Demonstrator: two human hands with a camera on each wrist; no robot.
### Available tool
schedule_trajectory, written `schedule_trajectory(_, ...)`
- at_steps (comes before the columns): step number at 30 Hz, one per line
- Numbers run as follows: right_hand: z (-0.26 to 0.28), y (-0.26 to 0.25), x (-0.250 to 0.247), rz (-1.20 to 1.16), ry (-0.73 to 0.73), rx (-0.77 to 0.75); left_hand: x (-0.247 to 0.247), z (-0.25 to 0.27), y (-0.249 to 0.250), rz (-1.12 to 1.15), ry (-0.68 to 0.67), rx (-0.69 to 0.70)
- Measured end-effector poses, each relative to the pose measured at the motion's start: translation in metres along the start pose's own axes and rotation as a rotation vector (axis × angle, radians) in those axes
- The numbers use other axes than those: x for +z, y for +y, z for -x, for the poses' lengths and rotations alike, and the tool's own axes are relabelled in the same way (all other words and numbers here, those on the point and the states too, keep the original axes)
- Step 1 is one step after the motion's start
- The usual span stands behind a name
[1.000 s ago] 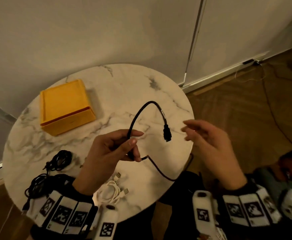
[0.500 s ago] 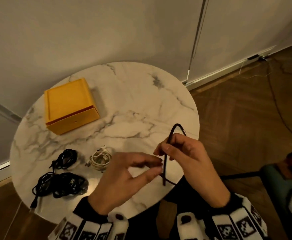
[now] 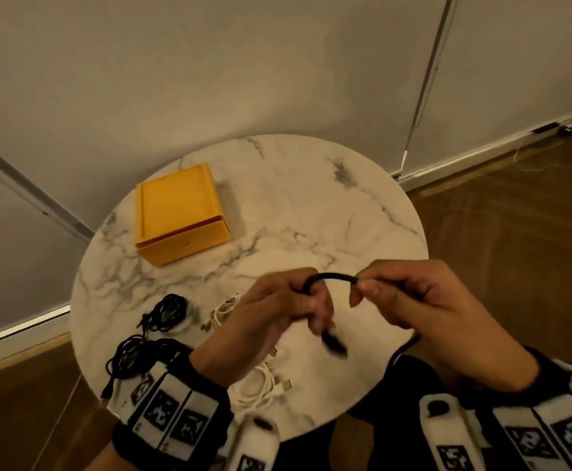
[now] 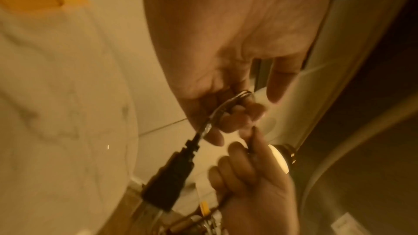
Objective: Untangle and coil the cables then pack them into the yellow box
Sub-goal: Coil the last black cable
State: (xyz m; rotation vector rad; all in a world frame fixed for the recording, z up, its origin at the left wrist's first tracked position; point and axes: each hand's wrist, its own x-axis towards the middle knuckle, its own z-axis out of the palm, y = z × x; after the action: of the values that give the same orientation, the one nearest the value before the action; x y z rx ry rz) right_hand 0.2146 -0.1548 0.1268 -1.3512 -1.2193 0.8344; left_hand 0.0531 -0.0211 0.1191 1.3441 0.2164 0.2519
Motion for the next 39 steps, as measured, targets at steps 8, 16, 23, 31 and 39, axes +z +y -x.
schedule_trajectory(8,-0.023,0.013,0.021,0.100,0.194,0.051,0.015,0.005,-0.007,0.696,0.110,-0.056)
schedule_trajectory(16,-0.039,0.030,0.068,0.063,0.027,0.217,-0.029,0.019,0.010,0.524,0.248,0.080)
schedule_trajectory(23,-0.029,0.017,0.074,-0.093,0.027,0.232,-0.038,0.038,0.012,0.519,0.400,-0.049)
schedule_trajectory(31,-0.006,0.018,0.118,0.446,-0.208,0.073,-0.035,0.037,0.000,0.299,0.298,0.035)
schedule_trajectory(39,-0.003,0.014,0.109,-0.554,-0.385,0.504,-0.034,0.051,-0.001,0.240,0.267,0.243)
